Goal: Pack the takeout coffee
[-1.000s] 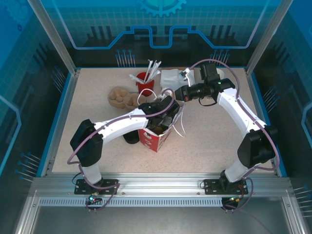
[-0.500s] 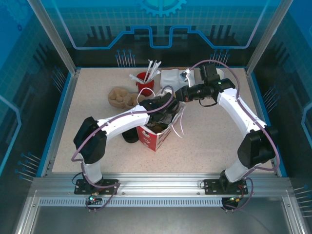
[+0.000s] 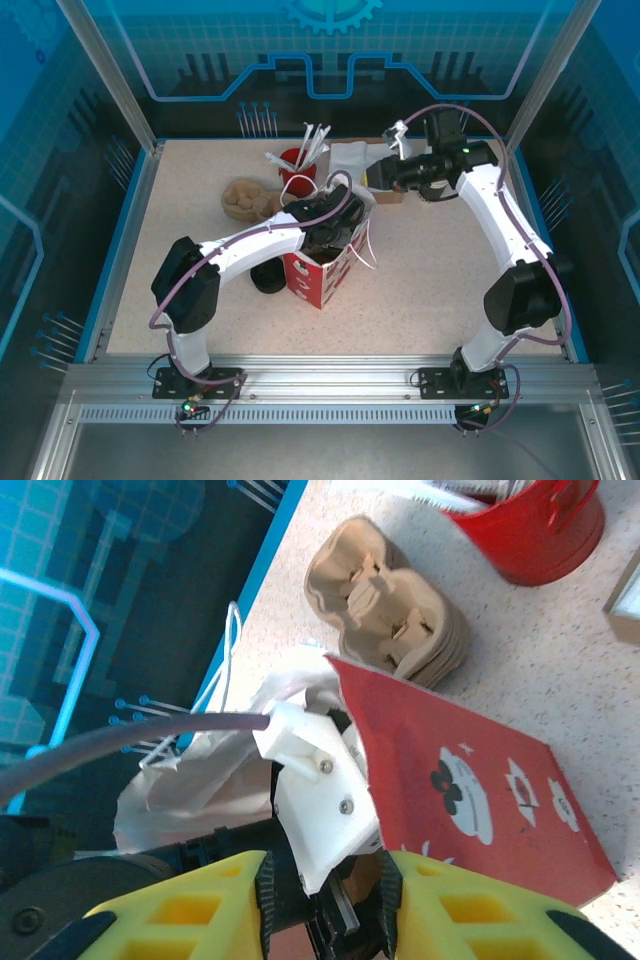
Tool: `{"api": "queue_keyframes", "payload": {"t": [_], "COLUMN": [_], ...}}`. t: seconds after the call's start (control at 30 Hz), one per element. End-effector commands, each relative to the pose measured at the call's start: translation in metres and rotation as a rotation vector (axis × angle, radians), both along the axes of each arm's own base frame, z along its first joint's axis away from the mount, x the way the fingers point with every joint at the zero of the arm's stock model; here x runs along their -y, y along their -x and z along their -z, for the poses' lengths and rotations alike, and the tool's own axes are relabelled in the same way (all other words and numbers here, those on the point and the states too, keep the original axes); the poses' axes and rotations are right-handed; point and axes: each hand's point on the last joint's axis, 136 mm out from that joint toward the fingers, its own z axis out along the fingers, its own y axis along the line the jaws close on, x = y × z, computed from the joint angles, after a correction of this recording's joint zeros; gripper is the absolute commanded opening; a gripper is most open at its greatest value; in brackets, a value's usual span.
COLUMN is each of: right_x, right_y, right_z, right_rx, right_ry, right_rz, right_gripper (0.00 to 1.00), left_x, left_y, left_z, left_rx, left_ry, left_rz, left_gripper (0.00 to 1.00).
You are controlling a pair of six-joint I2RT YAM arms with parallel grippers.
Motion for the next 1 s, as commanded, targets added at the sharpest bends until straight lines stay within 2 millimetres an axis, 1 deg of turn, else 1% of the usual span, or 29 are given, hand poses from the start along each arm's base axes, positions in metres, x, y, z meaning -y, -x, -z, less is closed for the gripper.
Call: {"api": "queue_keyframes", "payload": {"t": [0.0, 0.1, 0.2, 0.27, 0.37, 0.5, 0.63, 0.83, 0.97], "right_x": [0.012, 0.022, 0.028, 0.030, 0.038, 0.051, 0.058, 0.060, 0.053], "right_y": [0.000, -0.003, -0.002, 0.000, 0.002, 0.014, 0.028, 0.046, 0.054], "right_z": [-0.013, -0.017, -0.015, -0.013, -0.005, 0.003, 0.004, 0.008, 0.008], "right_rx": [-0.022, -0.028, -0.045, -0.073, -0.158, -0.273, -0.335, -0.412, -0.443], "right_ry": [-0.013, -0.012, 0.004, 0.014, 0.055, 0.090, 0.093, 0.083, 0.068], "right_rz": [0.026, 0.060, 0.085, 0.108, 0.203, 0.324, 0.399, 0.453, 0.465], "right_gripper": [0.39, 0.39, 0.39, 0.39, 0.39, 0.40, 0.41, 0.42, 0.42], "left_x": [0.002, 0.002, 0.002, 0.003, 0.004, 0.007, 0.009, 0.010, 0.012], "left_y": [0.001, 0.001, 0.003, 0.005, 0.008, 0.012, 0.016, 0.020, 0.021], "left_z": [0.015, 0.017, 0.024, 0.029, 0.034, 0.044, 0.051, 0.059, 0.061], "left_rx": [-0.041, -0.055, -0.084, -0.111, -0.134, -0.175, -0.212, -0.247, -0.260], "left_ry": [0.000, -0.006, -0.027, -0.033, -0.033, -0.036, -0.042, -0.041, -0.032], "left_rz": [0.005, 0.006, 0.008, 0.010, 0.013, 0.022, 0.026, 0.027, 0.028], "left_gripper": [0.64, 0.64, 0.64, 0.64, 0.64, 0.64, 0.63, 0.63, 0.63]}}
